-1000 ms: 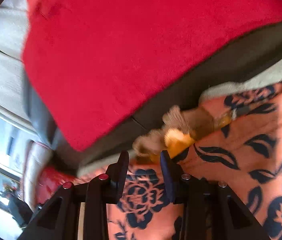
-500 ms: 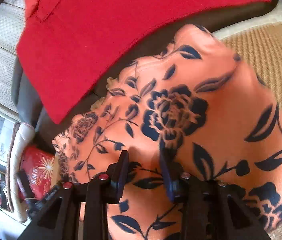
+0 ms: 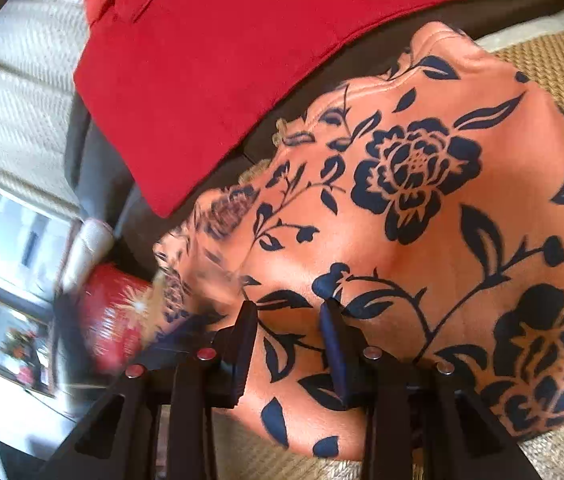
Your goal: Fold small clothes
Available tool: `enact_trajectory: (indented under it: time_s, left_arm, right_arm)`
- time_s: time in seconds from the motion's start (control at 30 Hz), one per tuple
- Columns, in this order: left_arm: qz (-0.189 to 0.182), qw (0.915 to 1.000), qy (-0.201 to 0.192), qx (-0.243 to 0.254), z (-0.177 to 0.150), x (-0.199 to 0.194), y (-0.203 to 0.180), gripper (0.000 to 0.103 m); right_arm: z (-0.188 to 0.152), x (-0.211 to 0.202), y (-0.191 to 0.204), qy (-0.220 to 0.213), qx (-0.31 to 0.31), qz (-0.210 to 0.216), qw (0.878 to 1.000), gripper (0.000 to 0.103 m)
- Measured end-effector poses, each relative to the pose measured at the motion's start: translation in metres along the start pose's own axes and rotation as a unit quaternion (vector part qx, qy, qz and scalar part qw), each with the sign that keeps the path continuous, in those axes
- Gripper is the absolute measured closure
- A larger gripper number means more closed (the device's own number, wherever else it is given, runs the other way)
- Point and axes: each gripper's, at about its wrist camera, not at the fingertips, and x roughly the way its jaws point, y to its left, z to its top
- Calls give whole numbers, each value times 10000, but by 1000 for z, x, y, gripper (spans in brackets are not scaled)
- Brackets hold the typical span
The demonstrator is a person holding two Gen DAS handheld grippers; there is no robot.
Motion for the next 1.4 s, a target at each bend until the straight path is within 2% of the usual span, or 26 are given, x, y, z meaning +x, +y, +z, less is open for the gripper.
enact_trajectory:
  time_s: [0.1, 0.2, 0.23, 0.27, 0.43, 0.53, 0.6, 0.63, 0.73, 0.77, 0.83, 0.93, 0.97, 1.07, 1.2, 1.3, 1.4]
  left_arm:
    - [-171, 9998, -51, -38, 4, -14, 7, 25]
    - [-194, 9988, -94, -439, -1, -31, 31, 25]
    - [-177, 9982, -153, -550, -4, -39, 39, 25]
    - [-115, 9971, -313, -679, -8, -51, 49, 25]
    - [193, 9889, -859, -1194, -41, -89, 101, 25]
    - [556, 9816, -689, -1690, -56, -87, 135, 25]
    - [642, 9761, -527, -2006, -66, -82, 152, 25]
    - [664, 9757, -510, -2024, -70, -82, 156, 25]
    - [959, 9830, -226, -1551, -69, -58, 150, 25]
    - [988, 9835, -279, -1492, -70, -61, 148, 25]
    - [824, 9843, -356, -1517, -71, -72, 147, 25]
    - [233, 9786, -419, -2001, -89, -91, 154, 25]
    - [-64, 9730, -449, -2262, -98, -98, 157, 25]
    - [-547, 9598, -436, -2718, -114, -101, 162, 25]
    - [-954, 9390, -252, -3294, -113, -87, 160, 24]
    - [-1149, 9283, -465, -3506, -106, -79, 159, 23]
    - [-1326, 9127, -693, -3802, -96, -68, 158, 22]
  right_arm:
    - [7, -25, -10, -265, 76, -73, 9996, 64]
    - [14, -52, -28, -300, 422, 47, 9986, 60]
    - [14, -64, -37, -371, 619, 127, 9973, 39]
    - [12, -77, -44, -497, 787, 189, 9955, 27]
    - [4, -131, -58, -958, 1120, 423, 9882, 27]
    - [-3, -145, -60, -1141, 1148, 549, 9853, 27]
    - [-6, -145, -63, -1191, 1171, 425, 9850, 27]
    - [-6, -138, -64, -1162, 1186, 350, 9855, 27]
    - [-2, -107, -73, -776, 1223, -53, 9894, 29]
    - [-1, -103, -75, -725, 1245, -68, 9895, 29]
    - [-3, -106, -71, -823, 1241, -33, 9888, 29]
    - [-12, -131, -67, -1043, 1318, 292, 9853, 29]
    - [-16, -139, -67, -1052, 1356, 338, 9846, 29]
    - [-36, -157, -76, -1115, 1588, 259, 9806, 28]
    - [-43, -165, -94, -1208, 1963, 67, 9731, 28]
    - [-40, -151, -103, -1181, 2199, 44, 9683, 28]
    - [-31, -141, -102, -1363, 2199, 77, 9659, 28]
